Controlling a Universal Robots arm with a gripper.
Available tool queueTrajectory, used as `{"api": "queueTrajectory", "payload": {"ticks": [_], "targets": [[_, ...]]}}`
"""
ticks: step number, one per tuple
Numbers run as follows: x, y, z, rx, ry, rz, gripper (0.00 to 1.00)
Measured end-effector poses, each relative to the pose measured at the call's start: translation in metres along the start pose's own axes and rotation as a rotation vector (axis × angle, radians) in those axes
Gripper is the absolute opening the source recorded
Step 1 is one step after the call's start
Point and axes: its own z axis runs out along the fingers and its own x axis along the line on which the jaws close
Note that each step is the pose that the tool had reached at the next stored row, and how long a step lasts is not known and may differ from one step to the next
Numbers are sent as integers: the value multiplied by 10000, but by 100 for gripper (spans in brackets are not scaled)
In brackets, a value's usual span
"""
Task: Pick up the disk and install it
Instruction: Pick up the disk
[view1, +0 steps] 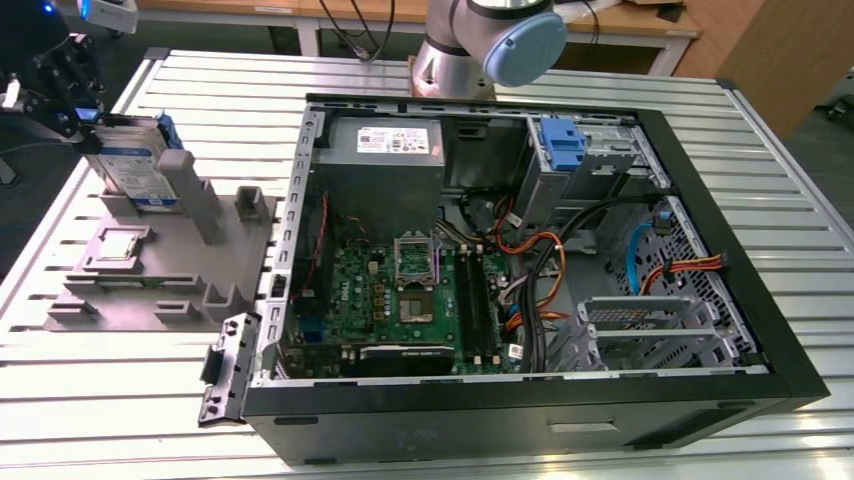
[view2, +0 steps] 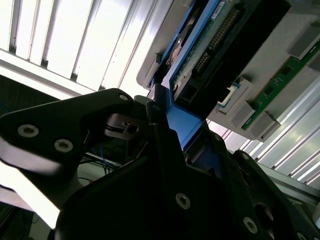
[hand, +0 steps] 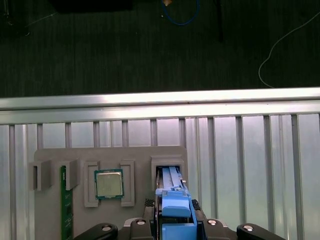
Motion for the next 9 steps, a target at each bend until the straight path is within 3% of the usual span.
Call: {"api": "queueTrajectory", "payload": {"ticks": [9], "targets": [[0, 0, -33, 1, 0, -1, 37]]}}
